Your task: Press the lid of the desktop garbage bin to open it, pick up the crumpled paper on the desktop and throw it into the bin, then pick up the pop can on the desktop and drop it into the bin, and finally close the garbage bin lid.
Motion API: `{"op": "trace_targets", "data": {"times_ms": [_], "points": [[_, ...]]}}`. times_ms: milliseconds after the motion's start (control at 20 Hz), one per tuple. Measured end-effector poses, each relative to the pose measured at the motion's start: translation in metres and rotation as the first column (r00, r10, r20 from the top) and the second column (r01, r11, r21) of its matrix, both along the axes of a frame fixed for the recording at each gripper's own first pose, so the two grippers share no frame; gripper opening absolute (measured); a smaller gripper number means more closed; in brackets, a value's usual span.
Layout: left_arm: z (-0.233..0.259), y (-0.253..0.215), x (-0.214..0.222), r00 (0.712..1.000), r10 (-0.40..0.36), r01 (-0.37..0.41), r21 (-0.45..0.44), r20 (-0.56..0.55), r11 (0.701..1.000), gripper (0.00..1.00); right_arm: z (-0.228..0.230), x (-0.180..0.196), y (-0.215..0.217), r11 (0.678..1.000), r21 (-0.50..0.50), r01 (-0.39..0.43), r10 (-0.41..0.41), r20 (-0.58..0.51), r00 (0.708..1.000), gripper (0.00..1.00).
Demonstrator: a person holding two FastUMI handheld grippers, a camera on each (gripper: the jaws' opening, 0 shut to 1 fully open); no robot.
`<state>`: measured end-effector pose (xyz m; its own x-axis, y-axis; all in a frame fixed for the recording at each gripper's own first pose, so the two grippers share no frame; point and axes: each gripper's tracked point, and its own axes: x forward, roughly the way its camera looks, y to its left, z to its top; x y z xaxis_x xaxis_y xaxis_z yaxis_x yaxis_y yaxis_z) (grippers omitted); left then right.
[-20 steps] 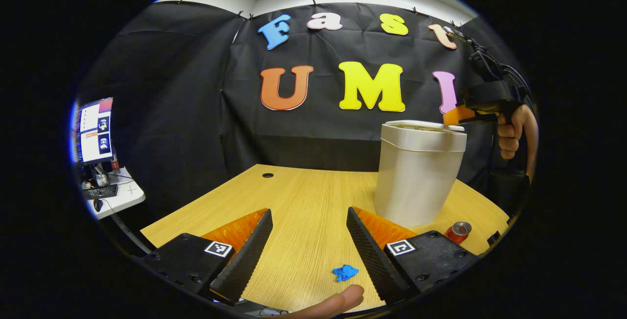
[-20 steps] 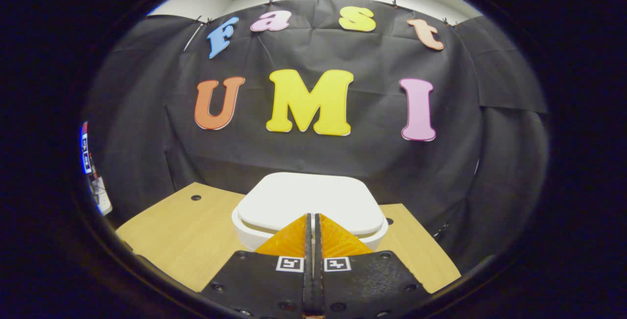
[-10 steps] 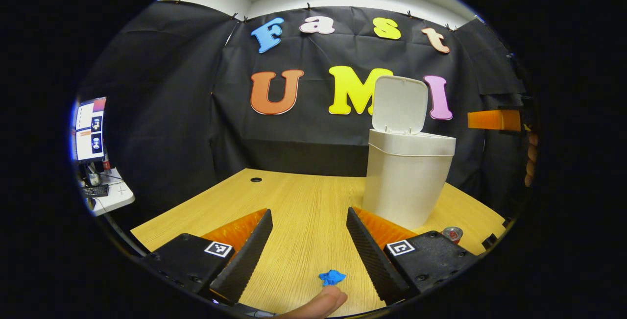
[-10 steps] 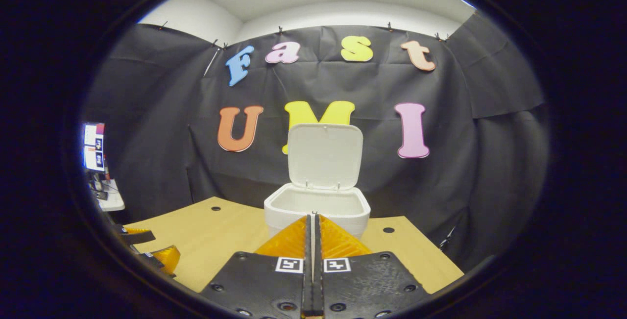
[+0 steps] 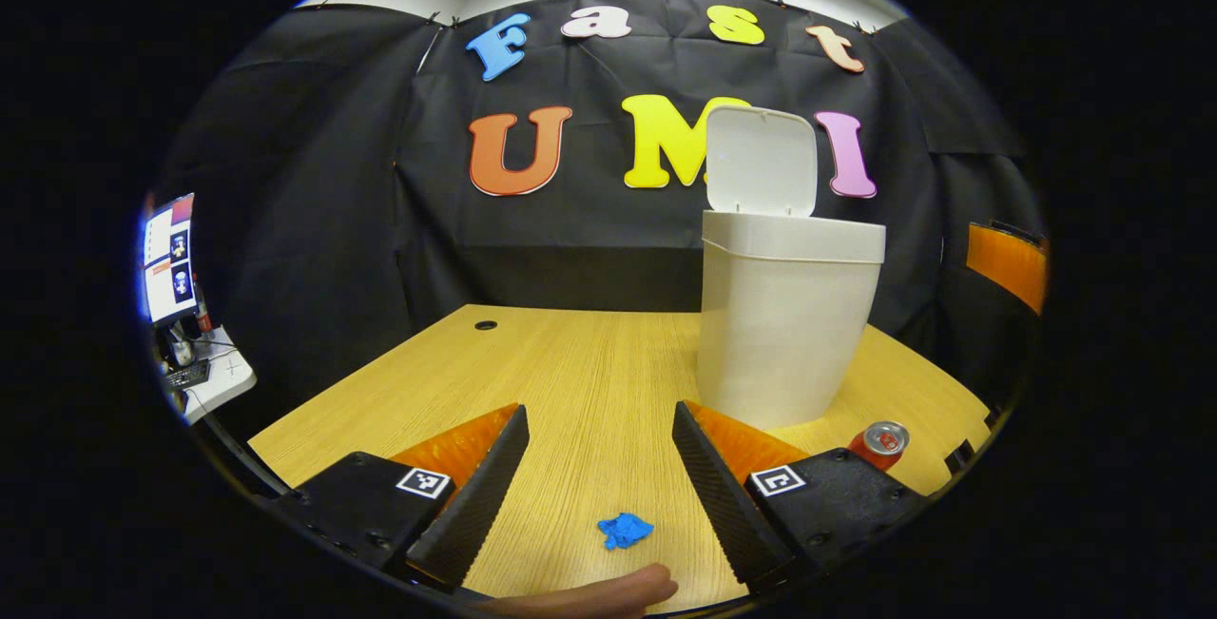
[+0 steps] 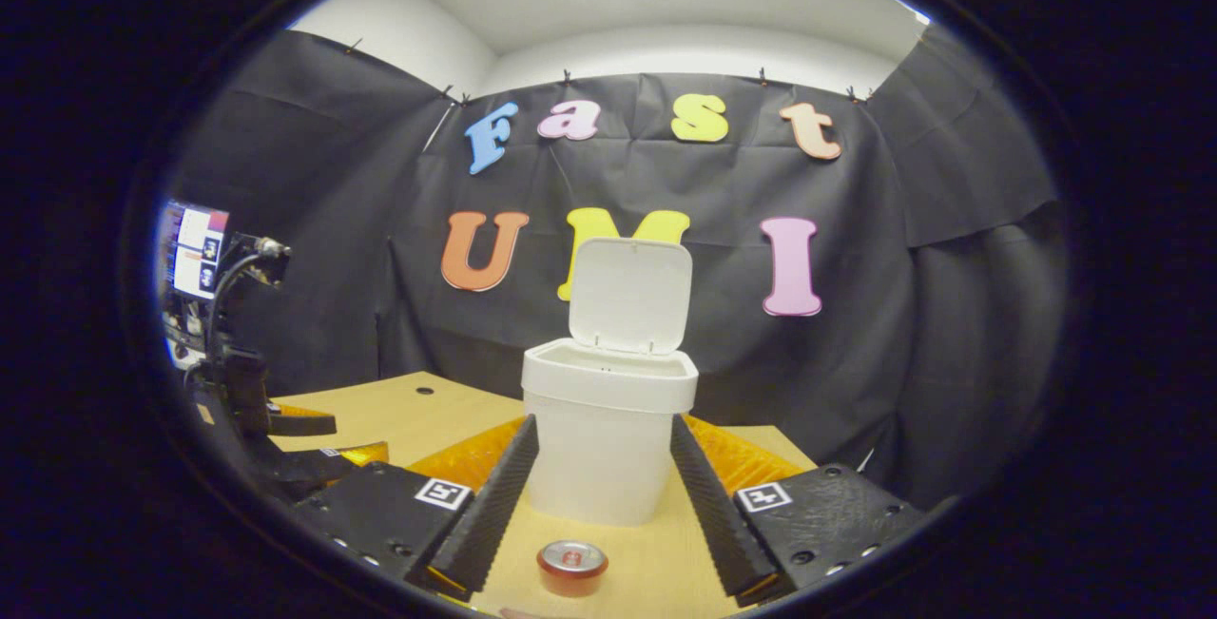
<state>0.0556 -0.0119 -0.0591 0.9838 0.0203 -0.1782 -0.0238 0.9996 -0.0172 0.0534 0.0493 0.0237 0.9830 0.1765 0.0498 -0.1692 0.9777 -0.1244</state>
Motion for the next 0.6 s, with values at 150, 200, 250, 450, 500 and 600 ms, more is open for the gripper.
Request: {"op": "trace_targets", "data": {"times_ms": [150, 200, 250, 450, 500, 600], "points": [[-0.021, -0.016, 0.003, 0.998, -0.042, 0.045, 0.063, -0.048, 0.997, 0.99, -0.019, -0.008, -0.016, 0.999, 0.042, 0.021, -0.02, -0.013, 1.0, 0.98], [-0.031, -0.016, 0.002, 0.997, -0.038, 0.043, 0.069, -0.069, 0.997, 0.98, -0.023, -0.009, -0.017, 0.998, 0.062, 0.015, -0.014, -0.021, 1.0, 0.95], [-0.04, -0.015, 0.001, 0.995, -0.032, 0.038, 0.071, -0.09, 0.997, 0.98, -0.026, -0.008, -0.014, 0.997, 0.078, 0.004, -0.001, -0.044, 0.999, 0.95], [-0.086, -0.015, -0.002, 0.981, -0.042, 0.045, 0.014, -0.191, 0.999, 0.98, -0.046, -0.008, -0.001, 0.99, 0.141, 0.003, 0.015, -0.124, 0.992, 0.95], [-0.1, -0.016, -0.003, 0.972, -0.05, 0.053, 0.004, -0.229, 0.999, 0.99, -0.051, -0.008, 0.003, 0.99, 0.139, 0.004, 0.015, -0.137, 0.991, 0.95], [-0.12, -0.014, -0.004, 0.953, -0.069, 0.068, -0.013, -0.294, 0.998, 0.99, -0.064, -0.007, 0.011, 0.991, 0.13, 0.012, 0.01, -0.17, 0.985, 0.96]]}}
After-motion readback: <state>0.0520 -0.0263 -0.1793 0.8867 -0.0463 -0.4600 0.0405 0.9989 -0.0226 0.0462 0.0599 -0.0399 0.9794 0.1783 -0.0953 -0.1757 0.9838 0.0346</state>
